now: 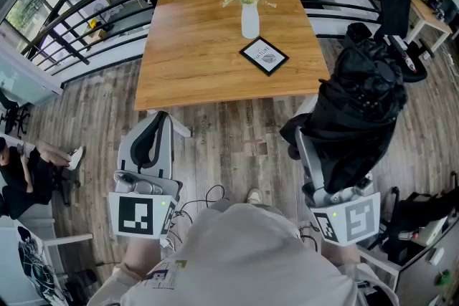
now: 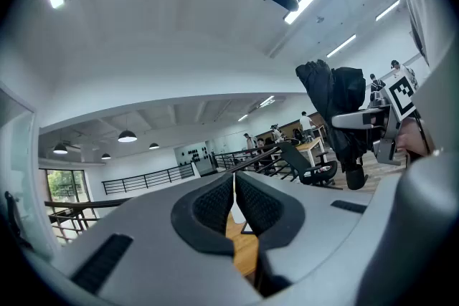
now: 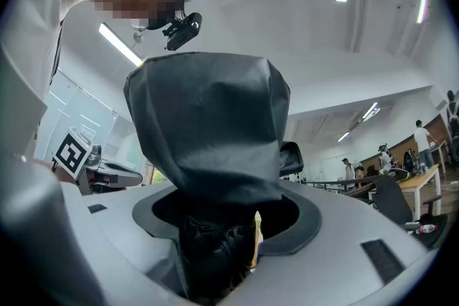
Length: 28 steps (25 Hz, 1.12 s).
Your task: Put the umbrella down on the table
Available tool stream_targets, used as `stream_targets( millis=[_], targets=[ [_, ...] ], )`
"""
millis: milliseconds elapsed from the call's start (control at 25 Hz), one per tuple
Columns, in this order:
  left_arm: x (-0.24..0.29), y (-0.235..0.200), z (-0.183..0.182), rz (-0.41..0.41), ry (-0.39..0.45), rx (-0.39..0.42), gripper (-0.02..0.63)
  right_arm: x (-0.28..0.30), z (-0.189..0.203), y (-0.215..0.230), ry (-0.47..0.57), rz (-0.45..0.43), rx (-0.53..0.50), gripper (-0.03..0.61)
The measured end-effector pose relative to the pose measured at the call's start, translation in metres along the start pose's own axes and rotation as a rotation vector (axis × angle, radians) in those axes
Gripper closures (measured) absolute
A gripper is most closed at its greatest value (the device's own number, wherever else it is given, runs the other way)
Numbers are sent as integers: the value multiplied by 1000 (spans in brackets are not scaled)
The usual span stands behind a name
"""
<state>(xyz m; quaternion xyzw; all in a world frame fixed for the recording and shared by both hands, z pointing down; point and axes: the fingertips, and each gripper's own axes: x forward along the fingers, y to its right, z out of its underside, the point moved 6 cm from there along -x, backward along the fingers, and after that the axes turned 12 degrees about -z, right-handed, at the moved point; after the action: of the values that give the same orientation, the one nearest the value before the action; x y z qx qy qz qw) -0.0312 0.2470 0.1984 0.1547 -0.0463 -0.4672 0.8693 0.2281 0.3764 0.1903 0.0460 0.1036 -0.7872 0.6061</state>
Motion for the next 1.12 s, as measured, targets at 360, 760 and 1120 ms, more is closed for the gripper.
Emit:
stream_targets(
  millis=[360, 760, 1120],
  targets=[
    [-1, 3, 3, 2, -5, 9, 589, 4, 0, -2, 0, -45, 3, 284],
    [3, 13, 6, -1, -46, 2, 589, 15, 15, 7, -47, -90, 106, 284],
    [17, 11, 15, -9, -70, 3, 589, 30, 26, 22, -76, -109, 138, 284]
  ],
)
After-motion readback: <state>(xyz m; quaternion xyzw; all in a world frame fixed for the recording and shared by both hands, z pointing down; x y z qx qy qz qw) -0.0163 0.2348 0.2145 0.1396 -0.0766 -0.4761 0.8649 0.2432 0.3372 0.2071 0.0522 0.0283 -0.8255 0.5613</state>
